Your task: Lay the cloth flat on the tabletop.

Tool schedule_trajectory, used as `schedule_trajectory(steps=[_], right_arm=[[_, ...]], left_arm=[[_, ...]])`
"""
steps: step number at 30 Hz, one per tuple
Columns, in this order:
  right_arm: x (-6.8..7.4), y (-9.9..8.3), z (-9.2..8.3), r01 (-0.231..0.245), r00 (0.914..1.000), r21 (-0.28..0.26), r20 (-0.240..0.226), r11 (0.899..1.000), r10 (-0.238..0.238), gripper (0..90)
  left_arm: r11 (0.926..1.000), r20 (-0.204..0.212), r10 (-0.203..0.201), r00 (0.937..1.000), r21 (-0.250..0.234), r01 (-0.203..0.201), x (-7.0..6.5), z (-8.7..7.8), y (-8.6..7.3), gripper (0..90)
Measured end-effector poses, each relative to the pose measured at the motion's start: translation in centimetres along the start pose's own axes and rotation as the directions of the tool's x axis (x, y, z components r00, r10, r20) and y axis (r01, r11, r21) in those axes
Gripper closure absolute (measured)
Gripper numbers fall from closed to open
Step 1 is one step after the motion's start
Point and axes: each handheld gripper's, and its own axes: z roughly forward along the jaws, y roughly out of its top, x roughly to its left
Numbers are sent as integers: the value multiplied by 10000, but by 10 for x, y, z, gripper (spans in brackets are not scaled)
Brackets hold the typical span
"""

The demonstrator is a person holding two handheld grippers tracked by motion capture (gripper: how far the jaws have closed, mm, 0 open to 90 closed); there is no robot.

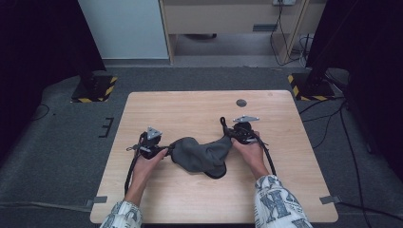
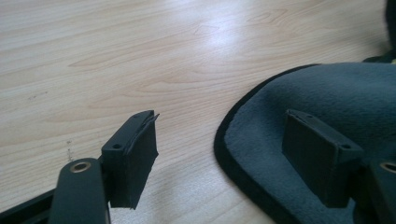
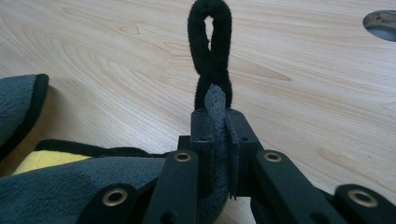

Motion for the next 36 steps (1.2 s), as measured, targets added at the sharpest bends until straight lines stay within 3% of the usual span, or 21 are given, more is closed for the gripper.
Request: schedule_trajectory(steps=[5, 14, 20, 30, 36], right_arm=[[3, -3, -10, 182, 9998, -28, -52, 9998, -183, 834], [4, -6, -21, 387, 9992, -103, -80, 9992, -388, 832], [3, -9, -24, 381, 9992, -133, -138, 9992, -383, 832], [3, -7, -28, 280, 9995, -287, -156, 9992, -284, 832], [1, -5, -33, 230, 9996, -428, -147, 9988, -237, 832]], left_arm=[[9995, 60, -311, 9995, 93, 311, 0, 11, -2, 283], [9978, -137, -155, 9998, 638, 163, -4, 31, -7, 287], [9976, -276, 171, 9995, 679, -152, -7, 32, -7, 308], [9965, 179, 635, 9978, 536, -644, -26, 30, -7, 749], [9967, 128, 683, 9976, 441, -688, -27, 27, -6, 828]])
